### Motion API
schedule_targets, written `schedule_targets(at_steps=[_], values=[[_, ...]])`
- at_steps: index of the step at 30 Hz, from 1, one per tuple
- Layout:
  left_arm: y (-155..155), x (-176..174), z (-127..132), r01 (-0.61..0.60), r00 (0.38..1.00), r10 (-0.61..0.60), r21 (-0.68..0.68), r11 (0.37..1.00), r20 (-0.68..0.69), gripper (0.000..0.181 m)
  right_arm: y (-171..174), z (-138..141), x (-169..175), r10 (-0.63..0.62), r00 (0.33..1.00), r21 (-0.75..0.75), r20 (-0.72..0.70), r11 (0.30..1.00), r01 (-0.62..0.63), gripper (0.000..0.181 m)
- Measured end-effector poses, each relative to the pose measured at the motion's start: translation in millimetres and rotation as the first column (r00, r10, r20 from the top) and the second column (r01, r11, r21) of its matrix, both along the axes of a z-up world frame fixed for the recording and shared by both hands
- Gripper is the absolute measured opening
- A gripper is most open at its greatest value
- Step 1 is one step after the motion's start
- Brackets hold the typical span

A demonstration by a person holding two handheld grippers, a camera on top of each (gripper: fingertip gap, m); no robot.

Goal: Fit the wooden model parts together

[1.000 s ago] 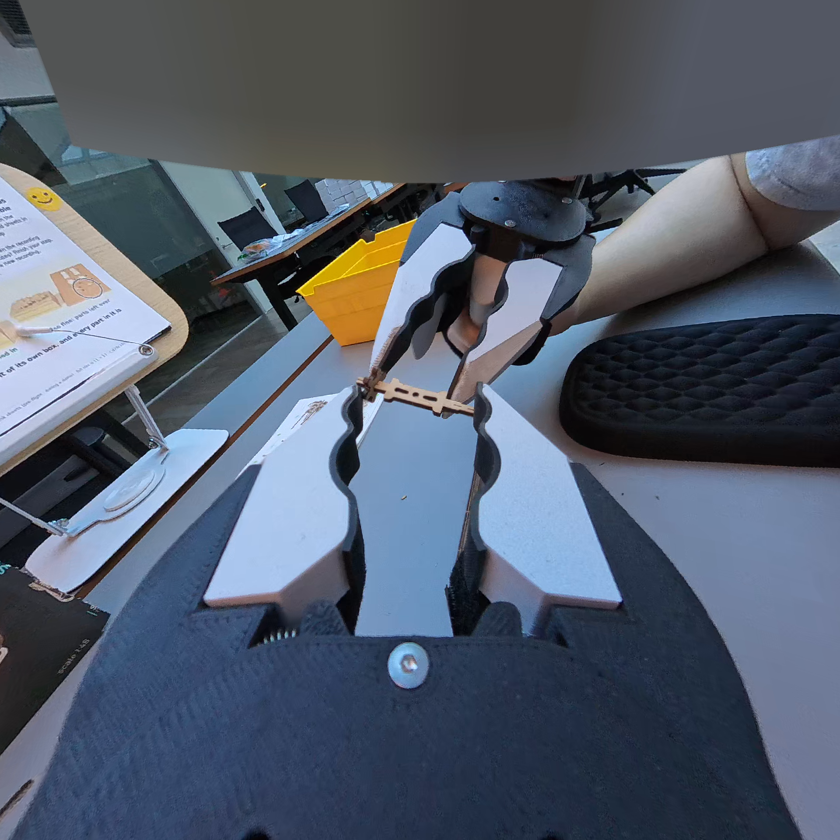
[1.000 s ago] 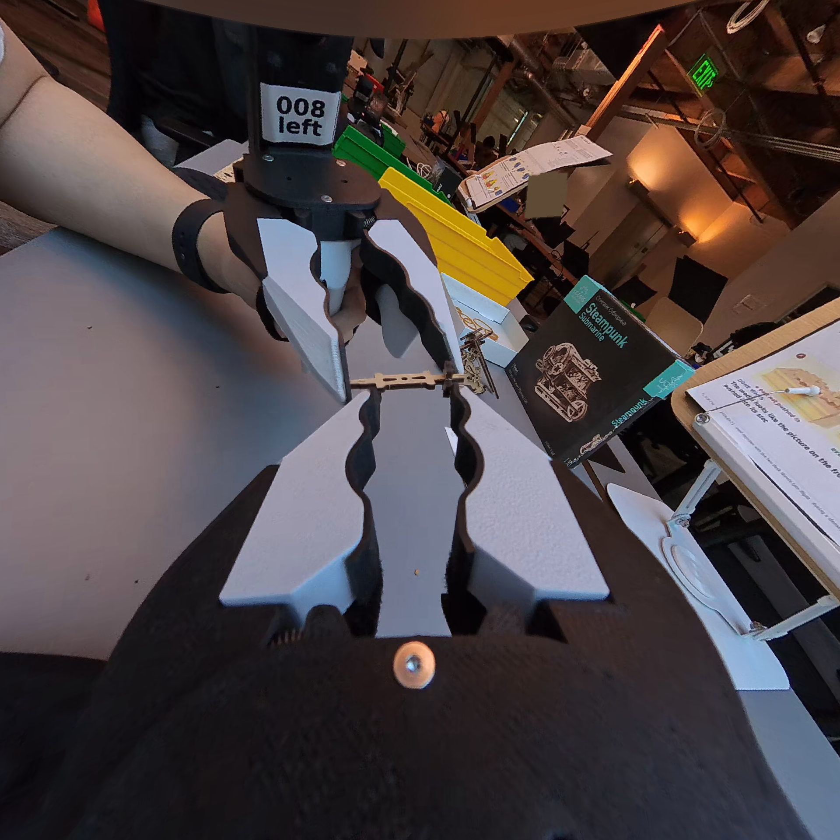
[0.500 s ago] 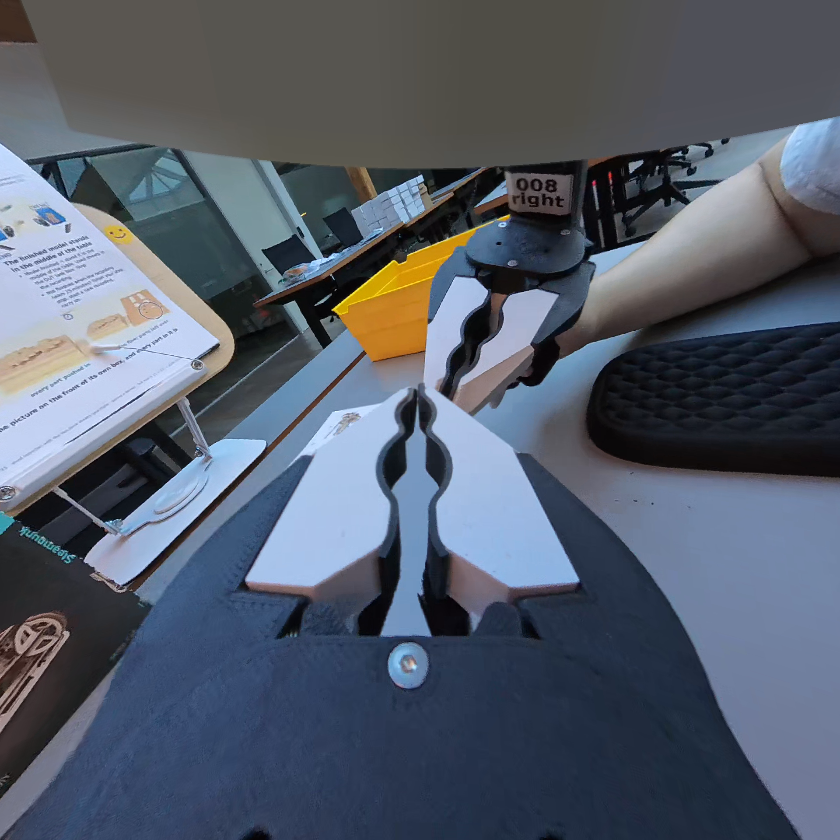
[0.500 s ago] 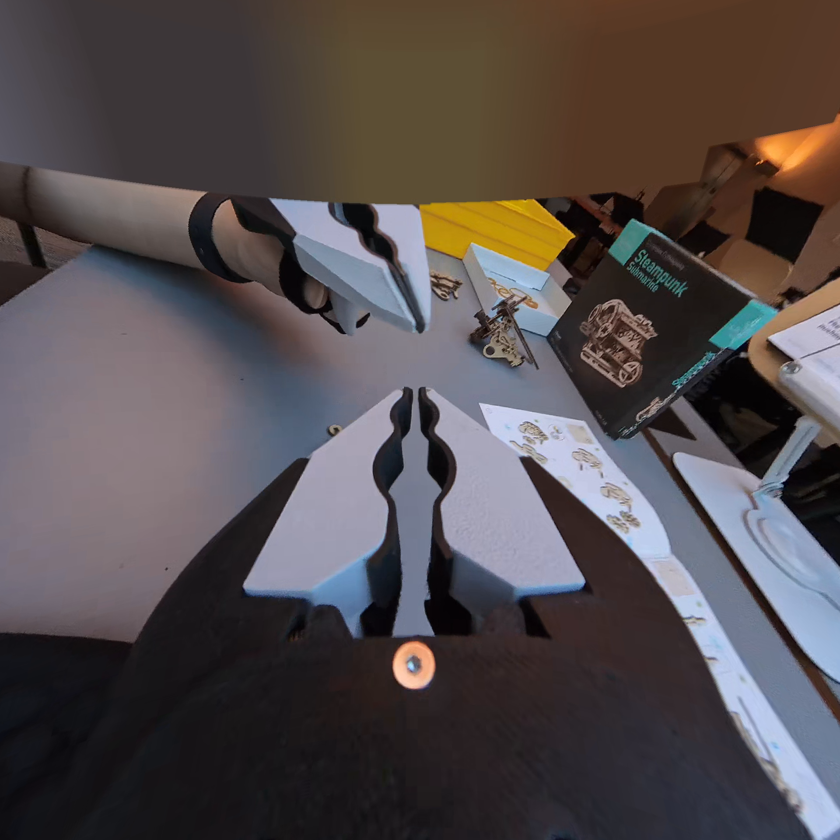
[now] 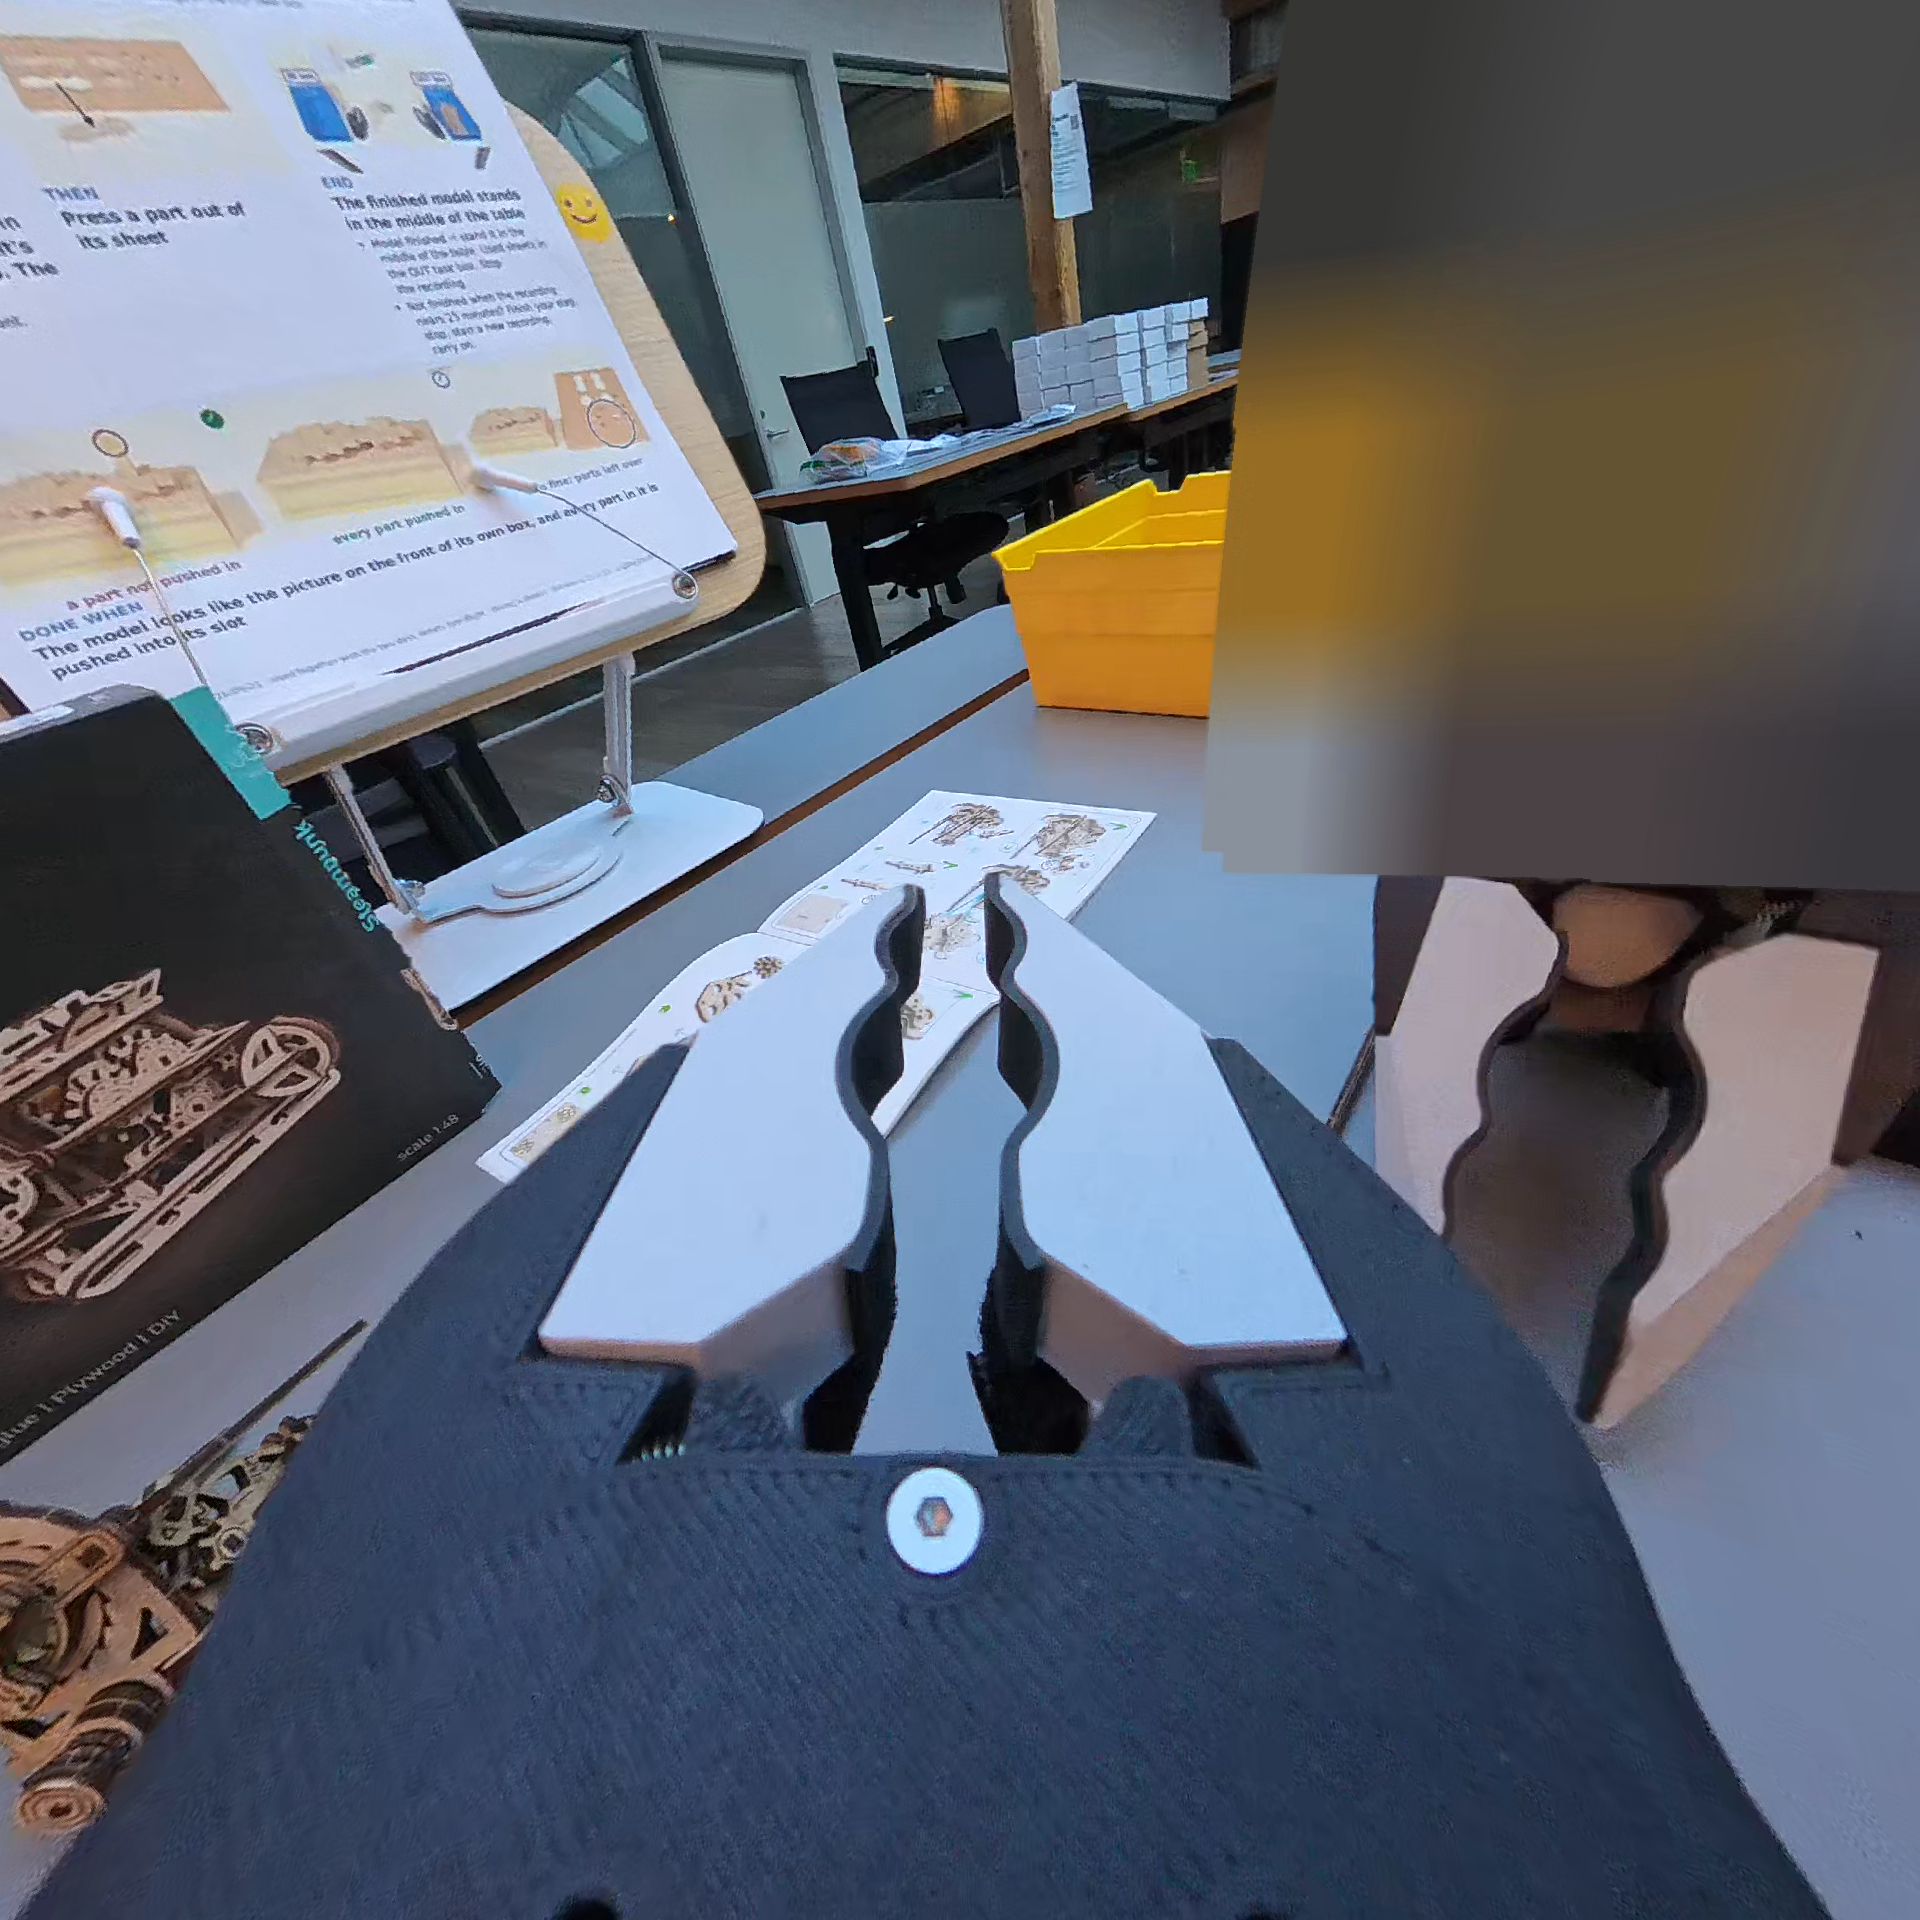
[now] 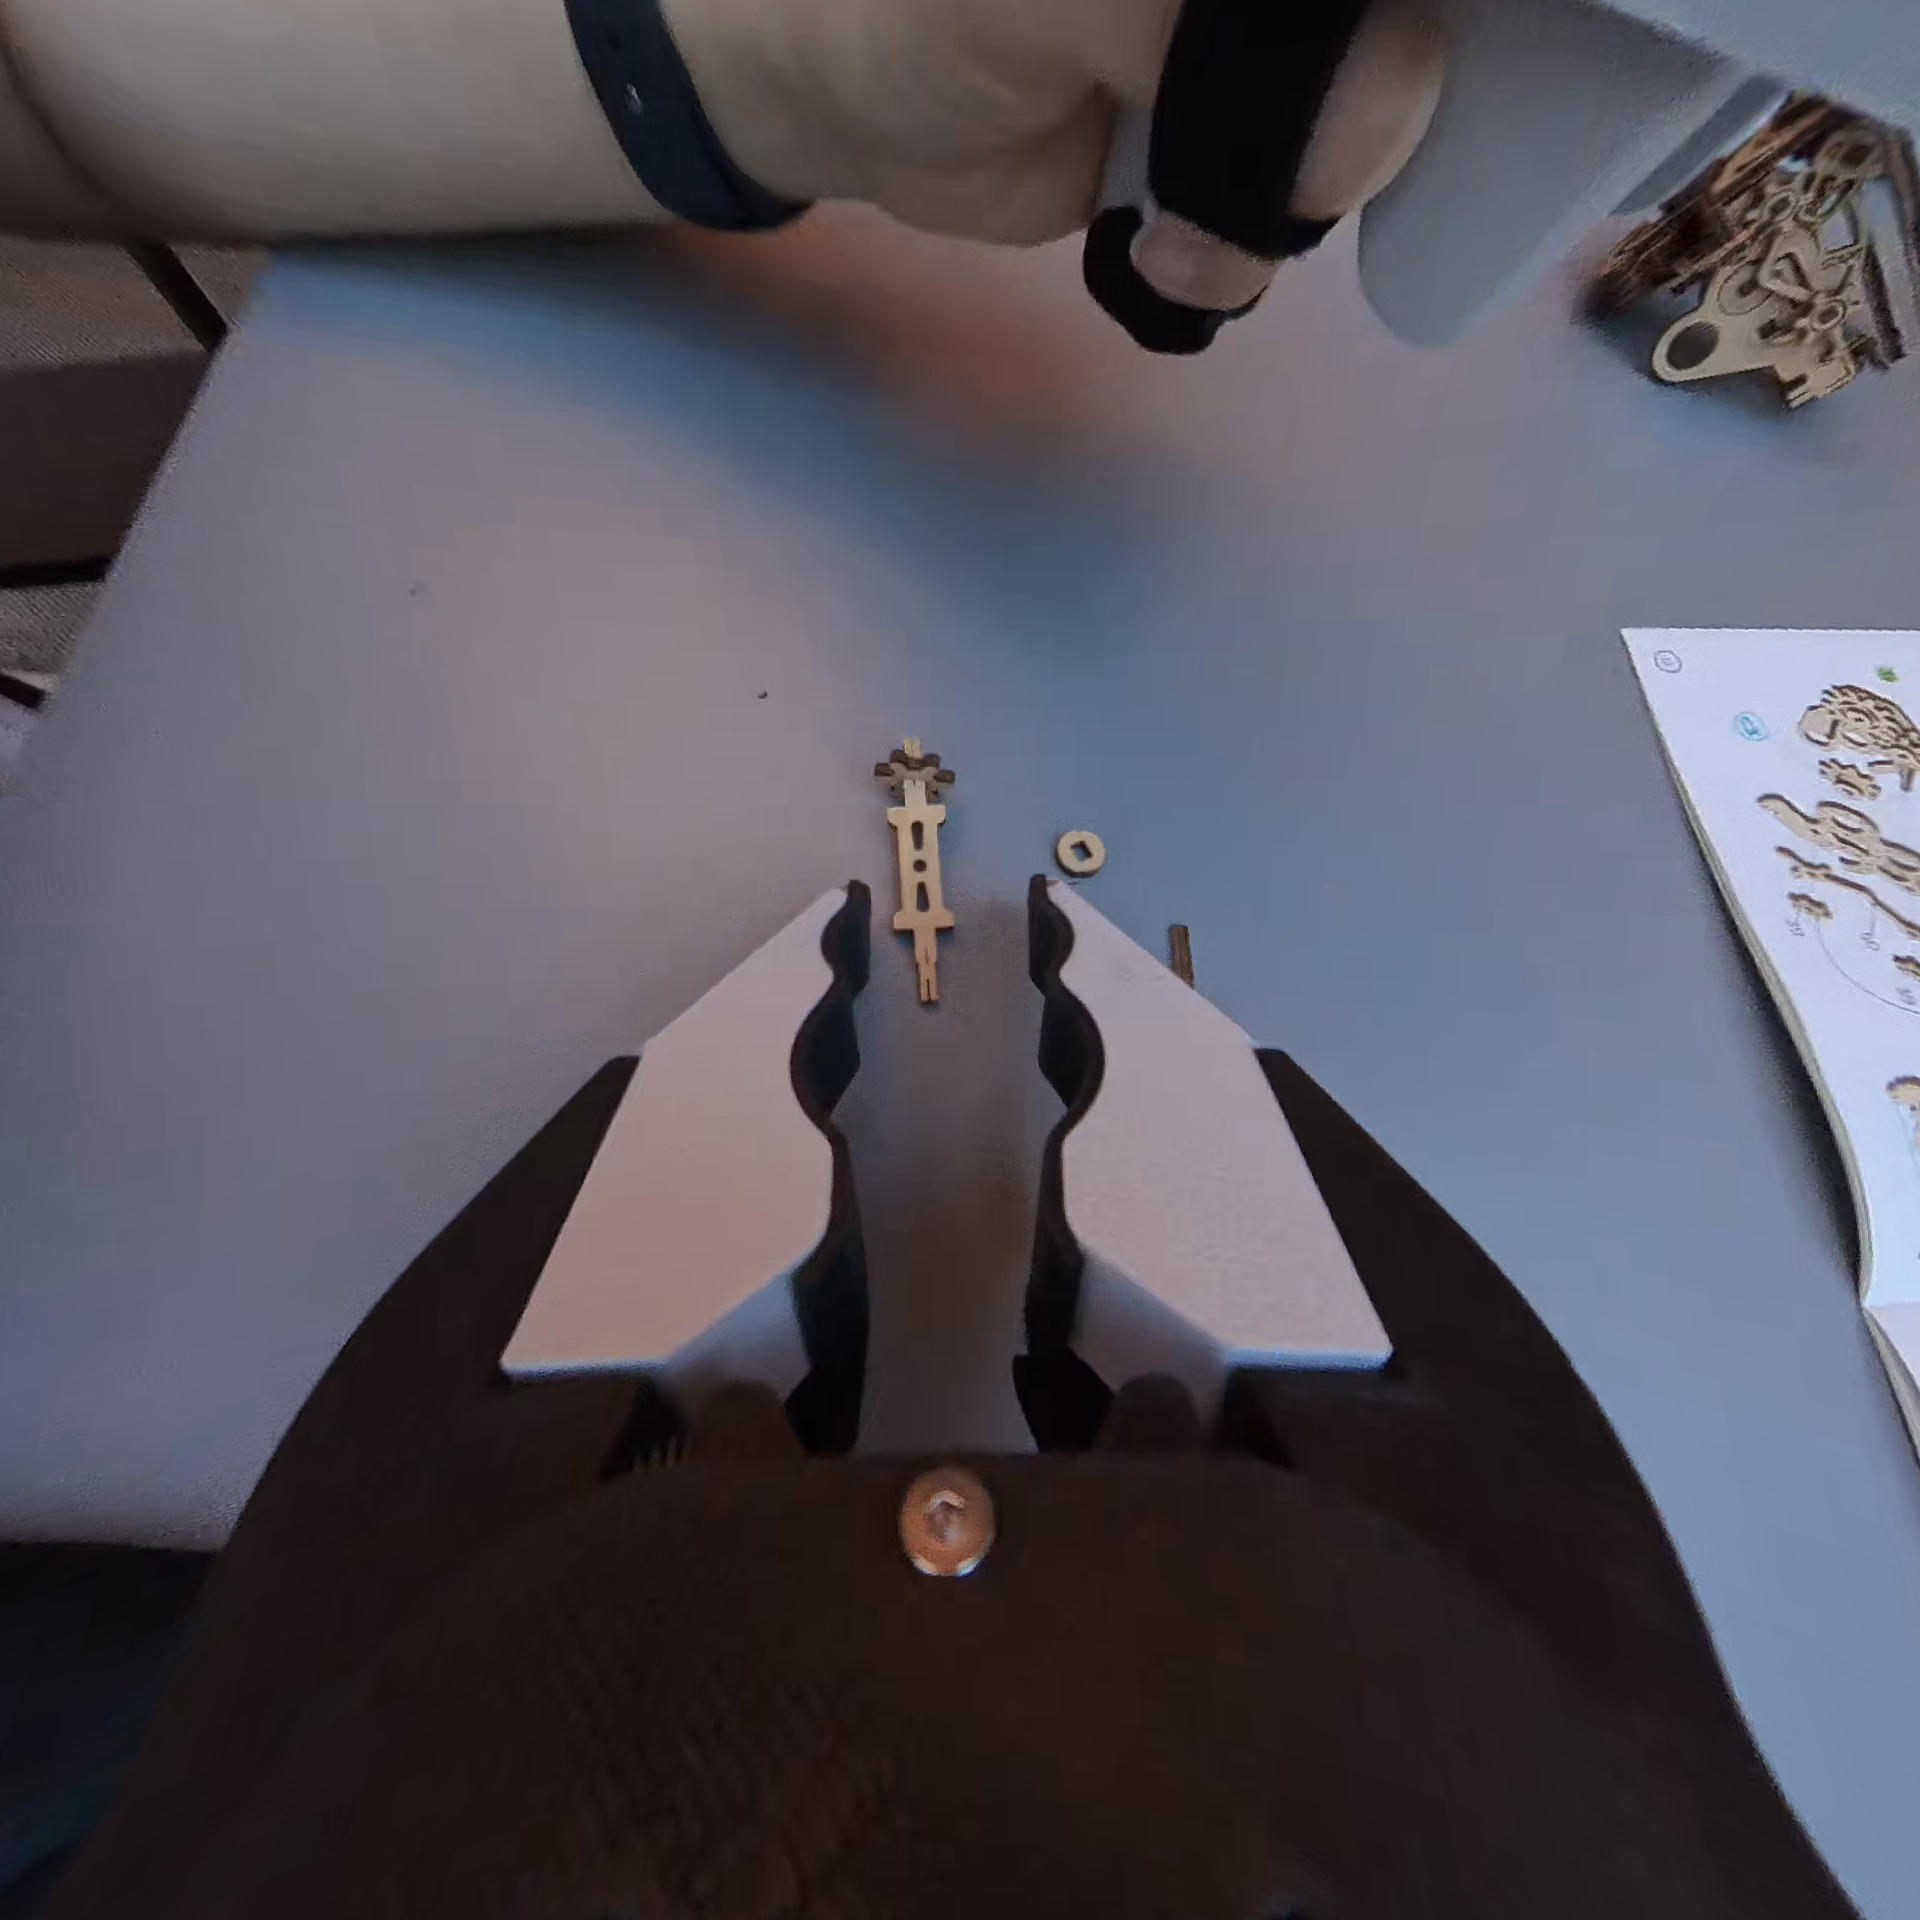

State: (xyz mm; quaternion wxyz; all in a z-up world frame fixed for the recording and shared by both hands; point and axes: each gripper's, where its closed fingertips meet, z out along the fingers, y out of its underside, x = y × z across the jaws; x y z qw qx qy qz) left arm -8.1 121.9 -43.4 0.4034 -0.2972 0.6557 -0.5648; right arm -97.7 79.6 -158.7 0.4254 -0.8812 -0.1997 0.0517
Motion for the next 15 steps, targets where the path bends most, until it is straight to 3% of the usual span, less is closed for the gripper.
schedule_targets(at_steps=[8, 11, 13, 15], values=[[-10, -4, -4, 0.047, 0.999, -0.047, 0.037, 0.998, 0.001, 0.009, 0, -3, 2, 0.005, 1.000, -0.031, -0.030, 1.000, -0.006, 0.011], [-17, -12, 1, 0.134, 0.991, -0.134, -0.021, 0.991, 0.000, 0.009, 0, 34, 17, -0.010, 0.997, 0.178, 0.074, 0.984, -0.003, 0.008], [-27, -23, 7, 0.253, 0.967, -0.254, -0.096, 0.963, -0.007, 0.010, -6, 60, 37, -0.072, 0.973, 0.316, 0.218, 0.949, -0.001, 0.008], [-30, -32, 16, 0.333, 0.942, -0.334, -0.163, 0.929, 0.017, 0.014, -17, 80, 42, -0.067, 0.960, 0.400, 0.271, 0.915, -0.049, 0.008]])
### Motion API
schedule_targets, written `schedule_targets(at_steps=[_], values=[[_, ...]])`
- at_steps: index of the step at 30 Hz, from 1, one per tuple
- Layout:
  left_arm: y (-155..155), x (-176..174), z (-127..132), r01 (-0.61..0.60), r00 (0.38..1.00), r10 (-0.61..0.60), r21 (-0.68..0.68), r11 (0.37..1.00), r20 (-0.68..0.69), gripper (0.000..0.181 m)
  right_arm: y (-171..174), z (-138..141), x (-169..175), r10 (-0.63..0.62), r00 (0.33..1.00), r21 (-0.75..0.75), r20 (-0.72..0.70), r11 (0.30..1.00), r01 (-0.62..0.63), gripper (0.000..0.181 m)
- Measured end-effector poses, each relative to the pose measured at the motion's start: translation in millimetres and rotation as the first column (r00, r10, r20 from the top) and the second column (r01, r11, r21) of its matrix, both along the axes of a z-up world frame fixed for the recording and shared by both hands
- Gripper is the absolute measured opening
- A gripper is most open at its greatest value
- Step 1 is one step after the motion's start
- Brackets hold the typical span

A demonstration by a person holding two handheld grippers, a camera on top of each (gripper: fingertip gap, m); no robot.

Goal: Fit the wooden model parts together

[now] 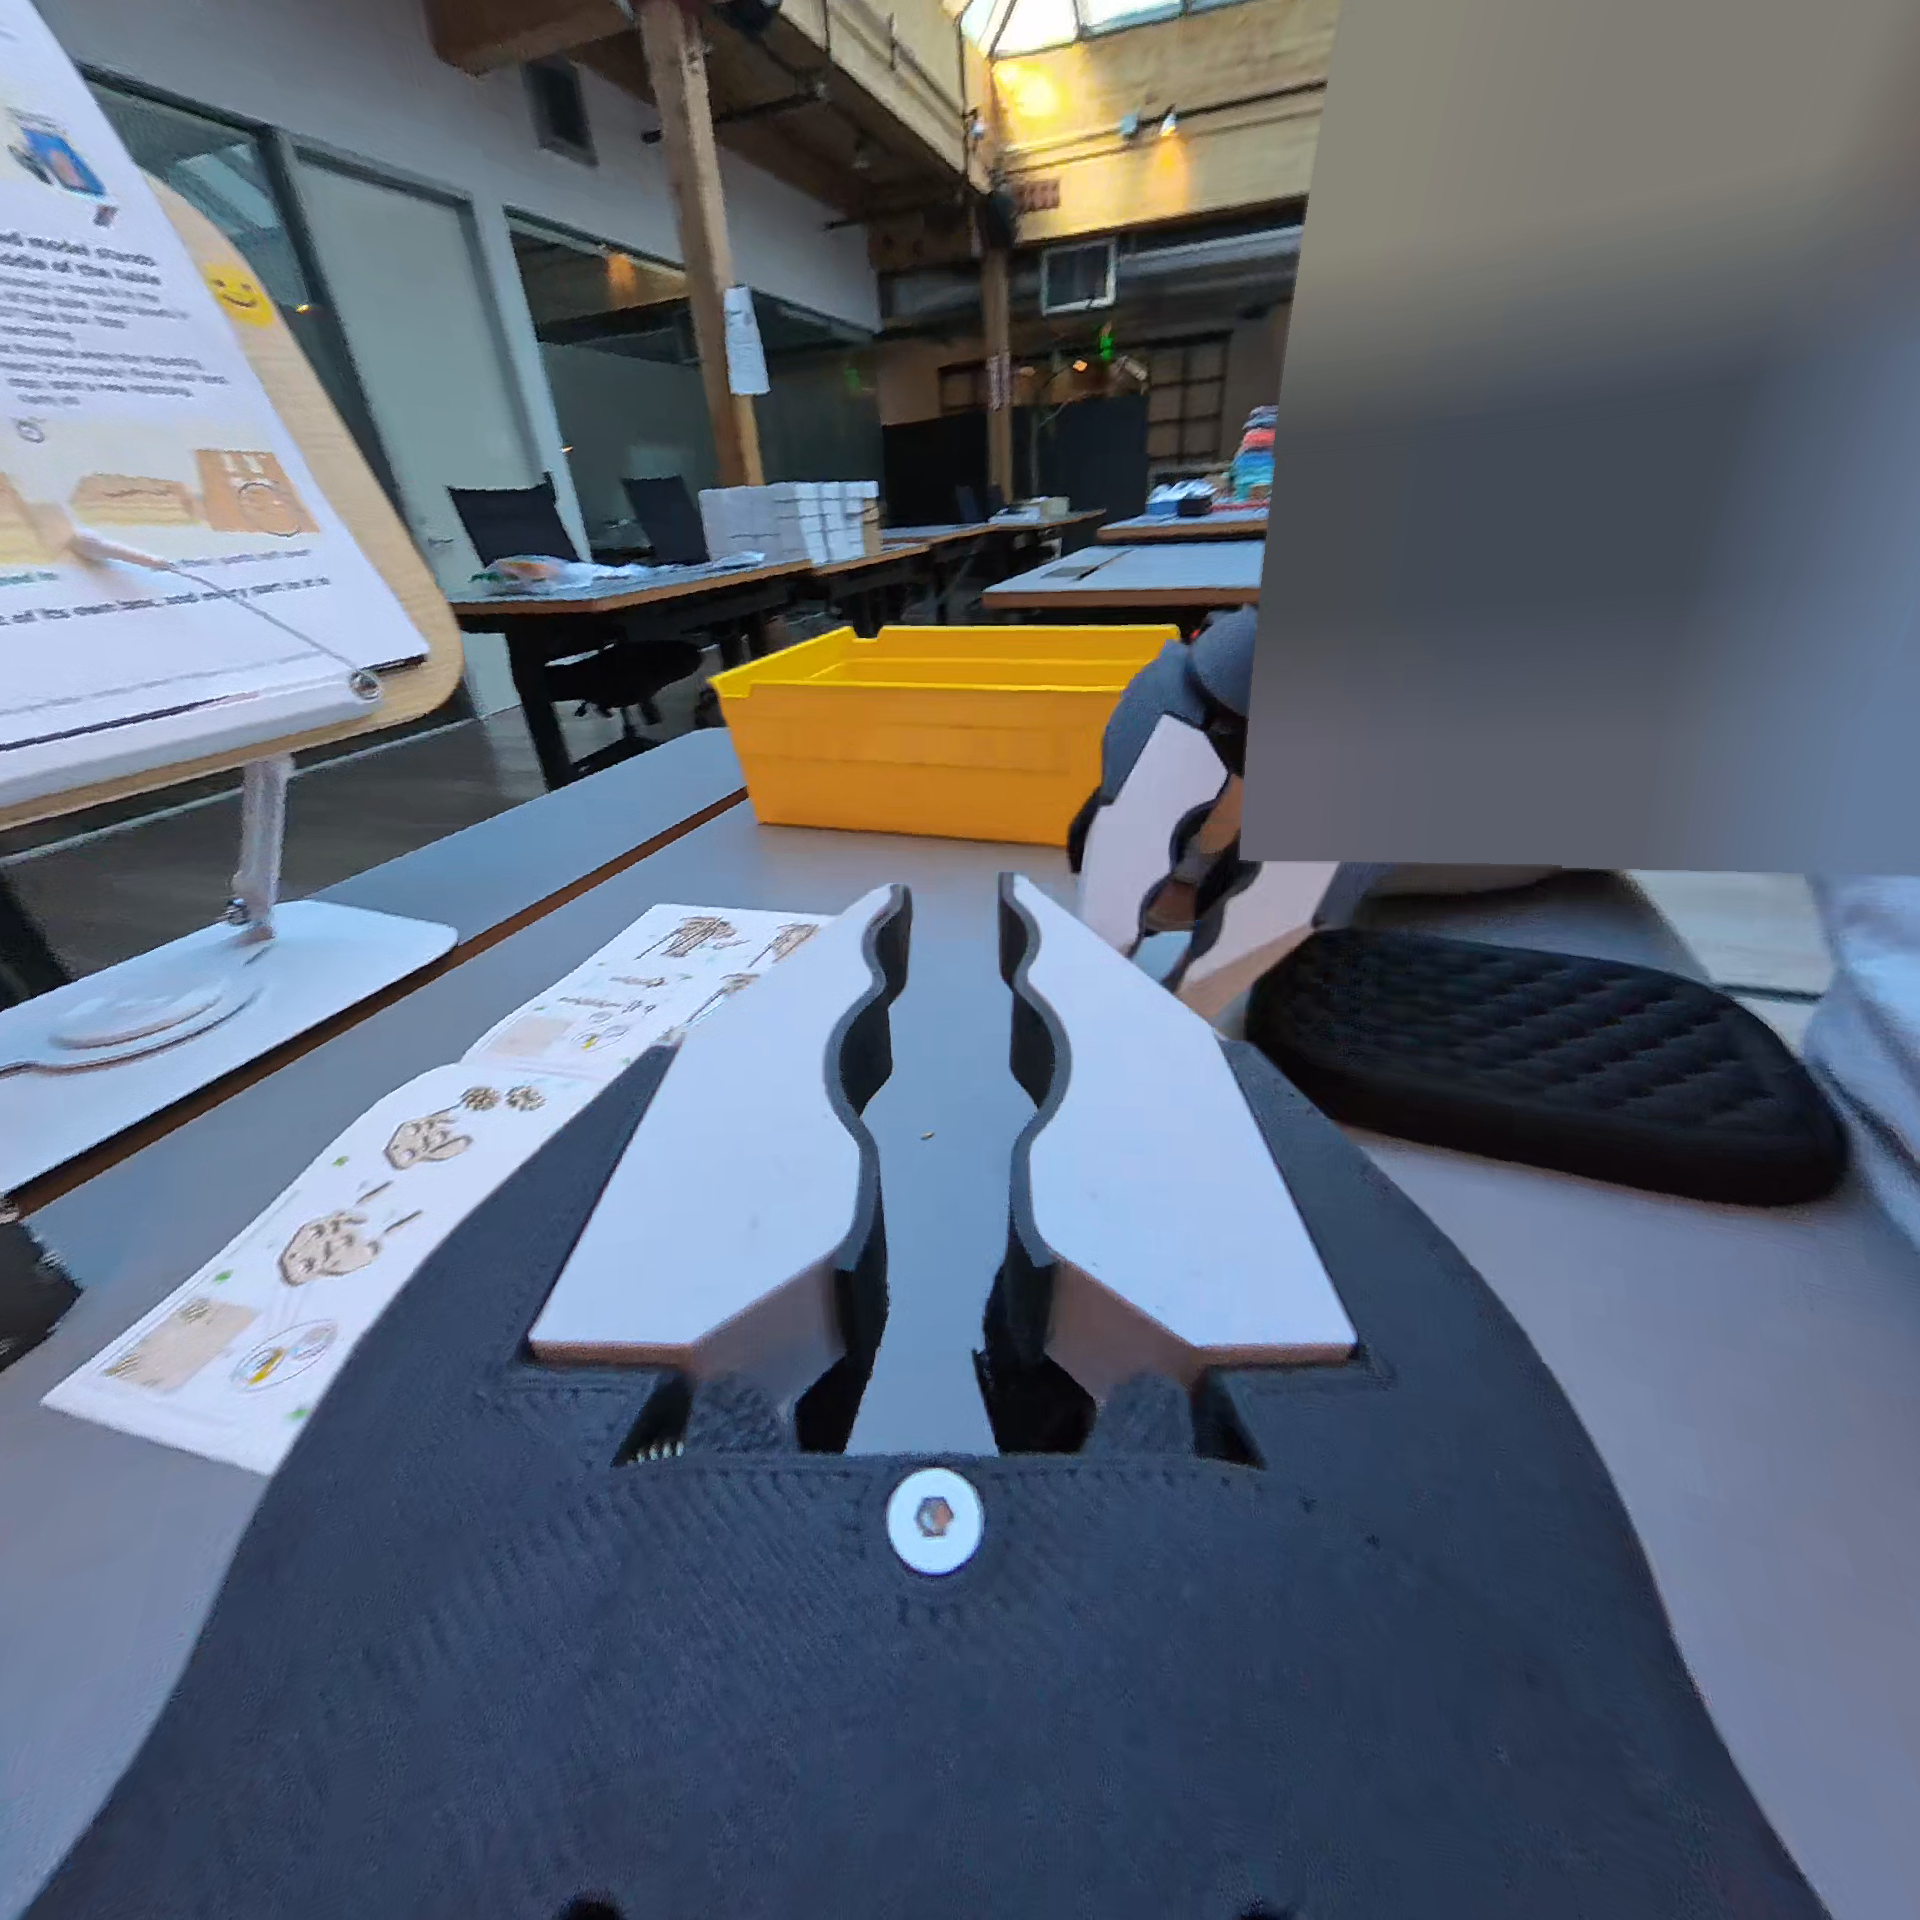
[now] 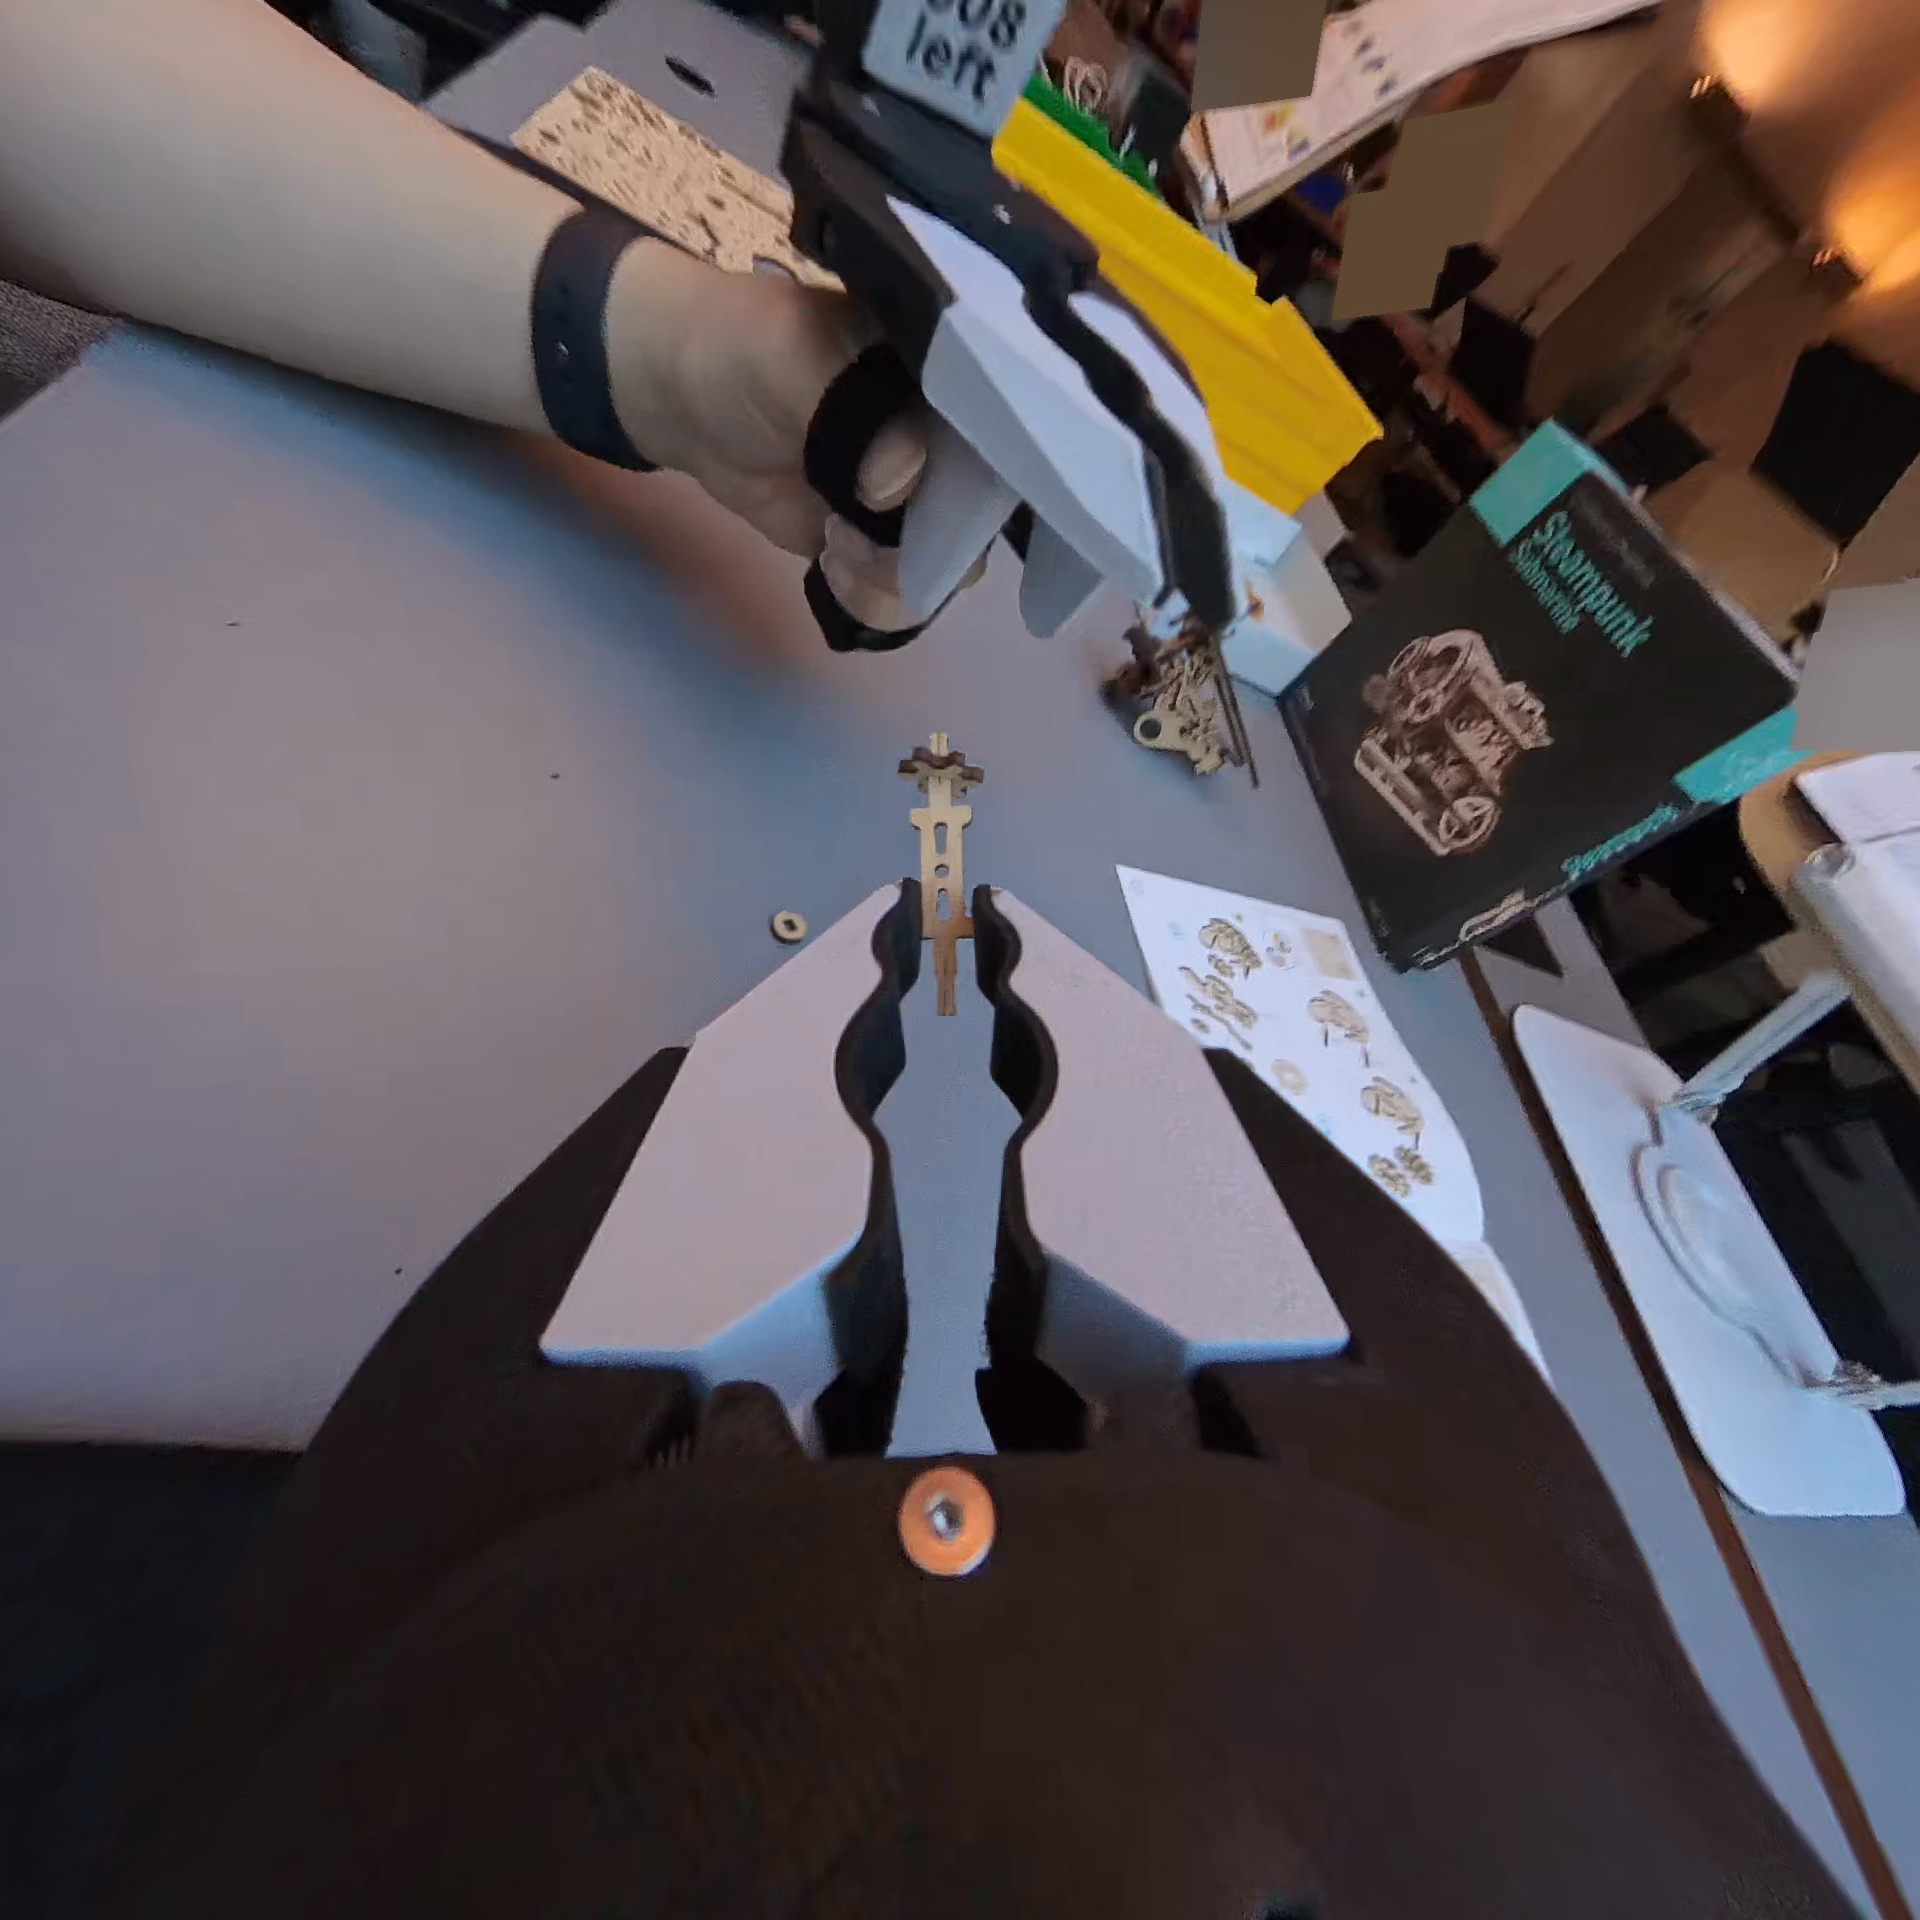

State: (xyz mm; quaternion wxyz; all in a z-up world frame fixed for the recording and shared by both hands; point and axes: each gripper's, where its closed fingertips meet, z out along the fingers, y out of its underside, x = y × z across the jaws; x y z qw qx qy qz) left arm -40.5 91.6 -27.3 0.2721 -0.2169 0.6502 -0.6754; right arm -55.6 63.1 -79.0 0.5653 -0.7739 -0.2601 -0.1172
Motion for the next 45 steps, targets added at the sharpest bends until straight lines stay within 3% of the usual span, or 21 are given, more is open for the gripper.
schedule_targets(at_steps=[7, 14, 22, 25, 27, 32, 45], values=[[-25, -22, 5, 0.221, 0.971, -0.231, -0.136, 0.966, -0.062, 0.025, -12, 38, 3, 0.028, 0.999, 0.207, -0.028, 0.978, -0.022, 0.008], [-42, -27, 5, 0.236, 0.970, -0.241, -0.121, 0.964, -0.029, 0.012, -12, 38, -2, 0.075, 0.995, 0.210, -0.058, 0.976, -0.061, 0.008], [-47, -23, -10, 0.209, 0.976, -0.211, -0.040, 0.977, -0.046, 0.012, -11, 34, -1, 0.071, 0.996, 0.171, -0.060, 0.983, -0.060, 0.008], [-45, -23, -6, 0.206, 0.977, -0.208, -0.055, 0.977, -0.035, 0.021, -11, 30, 1, 0.057, 0.997, 0.130, -0.049, 0.990, -0.050, 0.008], [-43, -23, -3, 0.199, 0.979, -0.200, -0.055, 0.979, -0.023, 0.017, -11, 27, 2, 0.056, 0.998, 0.102, -0.037, 0.993, -0.052, 0.008], [-44, -25, -8, 0.172, 0.984, -0.174, 0.048, 0.984, 0.029, 0.010, -13, 23, -3, 0.085, 0.995, 0.079, -0.053, 0.994, -0.081, 0.008], [-46, -21, -3, 0.190, 0.980, -0.194, -0.088, 0.978, -0.038, 0.000, -3, 19, -6, 0.090, 0.963, 0.110, -0.255, 0.992, -0.063, 0.006]])
